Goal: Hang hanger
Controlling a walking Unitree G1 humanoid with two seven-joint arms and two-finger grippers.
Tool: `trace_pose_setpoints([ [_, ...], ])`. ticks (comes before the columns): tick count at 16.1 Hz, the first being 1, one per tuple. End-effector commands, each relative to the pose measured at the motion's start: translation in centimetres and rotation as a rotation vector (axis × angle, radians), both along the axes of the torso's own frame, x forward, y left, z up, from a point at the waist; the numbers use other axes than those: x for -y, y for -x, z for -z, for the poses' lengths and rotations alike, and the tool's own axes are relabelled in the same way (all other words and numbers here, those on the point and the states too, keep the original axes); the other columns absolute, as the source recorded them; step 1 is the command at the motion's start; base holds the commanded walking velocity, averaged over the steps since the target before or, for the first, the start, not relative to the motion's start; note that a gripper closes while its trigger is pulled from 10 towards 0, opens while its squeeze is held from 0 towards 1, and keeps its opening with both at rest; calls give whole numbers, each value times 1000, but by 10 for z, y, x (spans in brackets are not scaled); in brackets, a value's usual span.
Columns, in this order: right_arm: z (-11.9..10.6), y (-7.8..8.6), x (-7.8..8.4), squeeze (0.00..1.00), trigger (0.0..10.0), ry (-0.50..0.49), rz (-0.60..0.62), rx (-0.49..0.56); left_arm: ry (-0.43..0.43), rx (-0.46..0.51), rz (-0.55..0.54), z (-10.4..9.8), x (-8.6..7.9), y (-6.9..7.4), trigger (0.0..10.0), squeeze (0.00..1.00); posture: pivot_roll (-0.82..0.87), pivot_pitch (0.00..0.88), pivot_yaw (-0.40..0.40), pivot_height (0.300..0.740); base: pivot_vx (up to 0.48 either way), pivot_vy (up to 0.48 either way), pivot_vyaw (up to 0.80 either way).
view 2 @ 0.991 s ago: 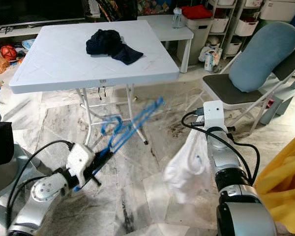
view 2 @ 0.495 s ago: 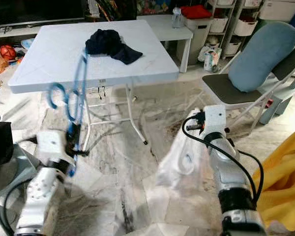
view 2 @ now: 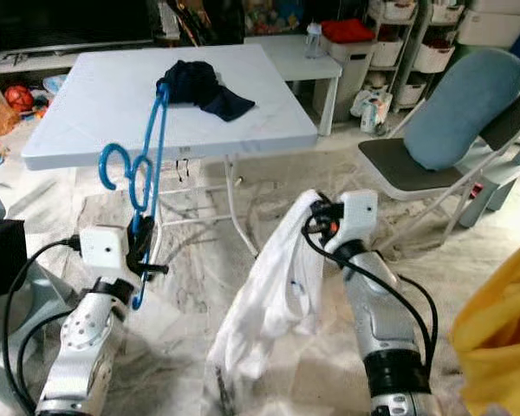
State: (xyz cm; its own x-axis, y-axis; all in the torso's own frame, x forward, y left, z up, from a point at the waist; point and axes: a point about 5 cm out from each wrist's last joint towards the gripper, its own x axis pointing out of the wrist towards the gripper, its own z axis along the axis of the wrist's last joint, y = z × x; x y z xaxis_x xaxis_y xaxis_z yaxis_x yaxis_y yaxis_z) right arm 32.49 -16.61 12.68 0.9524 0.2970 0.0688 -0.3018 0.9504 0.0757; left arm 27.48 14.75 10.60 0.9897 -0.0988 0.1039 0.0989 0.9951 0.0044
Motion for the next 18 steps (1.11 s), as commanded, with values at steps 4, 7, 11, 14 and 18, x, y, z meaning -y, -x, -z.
trace_pose_setpoints([
  [4, -25, -6, -11, 0, 10000, 45, -19, 108, 9, 2, -17, -2, 0, -3, 10000, 0, -66, 0, -28, 740, 376, 0, 0],
  [7, -23, -6, -17, 0, 10000, 33, -38, 87, 20, -1, -26, -2, 1, -5, 10000, 0, -65, 0, -27, 740, 371, 0, 0],
  [11, -26, -5, -26, 0, 10000, 44, -67, 117, 25, -7, -35, -2, 0, -6, 10000, 0, -61, 0, -30, 740, 371, 0, 0],
  [14, -27, -7, -28, 0, 10000, 42, -72, 111, 32, -11, -43, -2, -1, -7, 10000, 0, -60, 0, -31, 740, 354, 89, 425],
  [18, -25, -7, -28, 0, 10000, 34, -68, 104, 36, -16, -47, -1, -1, -7, 10000, 0, -60, 0, -31, 740, 340, 308, 0],
])
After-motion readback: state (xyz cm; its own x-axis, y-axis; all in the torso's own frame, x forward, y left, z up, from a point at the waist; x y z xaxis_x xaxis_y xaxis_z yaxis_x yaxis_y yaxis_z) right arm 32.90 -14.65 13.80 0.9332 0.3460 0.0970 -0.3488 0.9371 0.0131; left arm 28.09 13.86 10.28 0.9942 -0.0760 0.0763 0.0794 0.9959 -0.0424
